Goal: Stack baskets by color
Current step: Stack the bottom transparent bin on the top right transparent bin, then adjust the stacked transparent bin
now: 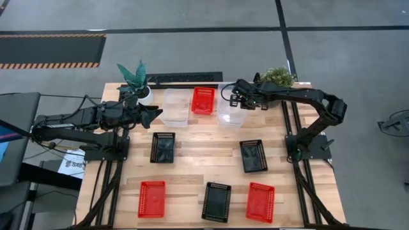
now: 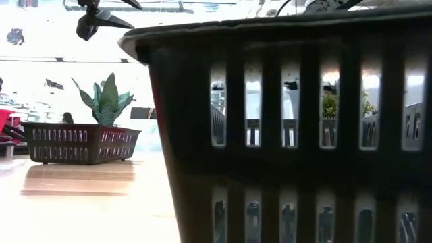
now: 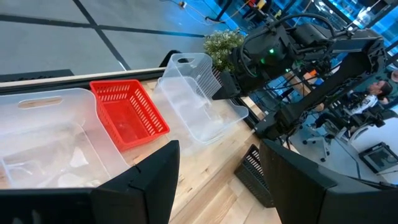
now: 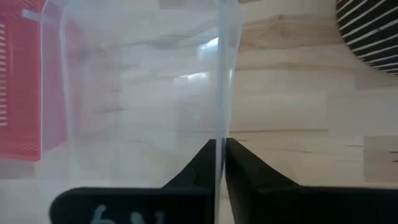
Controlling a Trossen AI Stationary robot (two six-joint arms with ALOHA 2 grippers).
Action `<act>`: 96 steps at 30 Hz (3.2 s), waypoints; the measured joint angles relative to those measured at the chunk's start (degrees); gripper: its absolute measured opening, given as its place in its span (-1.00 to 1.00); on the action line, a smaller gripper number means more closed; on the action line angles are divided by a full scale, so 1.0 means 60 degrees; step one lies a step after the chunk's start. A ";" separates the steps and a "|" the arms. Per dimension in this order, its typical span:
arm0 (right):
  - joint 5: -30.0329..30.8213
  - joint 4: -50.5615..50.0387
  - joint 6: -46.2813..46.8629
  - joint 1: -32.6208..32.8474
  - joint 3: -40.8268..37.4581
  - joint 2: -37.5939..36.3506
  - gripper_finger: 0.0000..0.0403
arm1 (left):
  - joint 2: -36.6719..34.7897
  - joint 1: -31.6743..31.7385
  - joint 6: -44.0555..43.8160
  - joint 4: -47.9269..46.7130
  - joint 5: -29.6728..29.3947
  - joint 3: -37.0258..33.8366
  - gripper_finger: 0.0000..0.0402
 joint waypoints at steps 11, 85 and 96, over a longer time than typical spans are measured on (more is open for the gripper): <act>0.0001 0.0225 -0.0080 -0.0034 0.0003 -0.0002 -0.50 | 0.0002 -0.0004 0.0000 0.0000 0.0000 0.0000 0.04; -0.0495 0.1811 -0.1564 -0.0087 0.0647 -0.0606 0.08 | 0.0004 -0.0001 -0.0022 0.0007 -0.0004 0.0001 0.04; -0.0729 0.4970 -0.2484 0.1374 0.0921 0.0679 -0.10 | 0.0000 -0.0002 -0.0018 -0.0009 -0.0125 0.0004 0.04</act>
